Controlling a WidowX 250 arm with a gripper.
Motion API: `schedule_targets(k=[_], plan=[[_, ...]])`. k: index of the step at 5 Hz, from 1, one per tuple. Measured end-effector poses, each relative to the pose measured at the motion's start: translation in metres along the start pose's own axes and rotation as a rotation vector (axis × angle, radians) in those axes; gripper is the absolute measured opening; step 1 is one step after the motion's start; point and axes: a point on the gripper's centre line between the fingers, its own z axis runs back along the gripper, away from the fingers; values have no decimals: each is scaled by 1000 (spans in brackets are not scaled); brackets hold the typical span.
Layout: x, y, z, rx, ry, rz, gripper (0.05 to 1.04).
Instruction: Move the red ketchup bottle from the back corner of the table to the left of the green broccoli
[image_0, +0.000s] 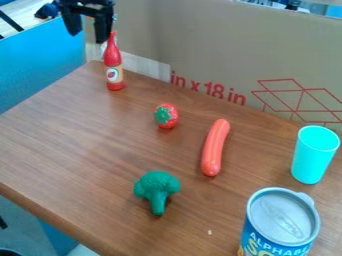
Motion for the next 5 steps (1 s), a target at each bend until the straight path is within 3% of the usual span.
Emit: schedule_targets(k=[2,4,5], plan=[[29,-6,-19,-41,31,16,1001],[41,-8,-36,-58,58,46,964],[45,-7,-47,-59,66,69,688]])
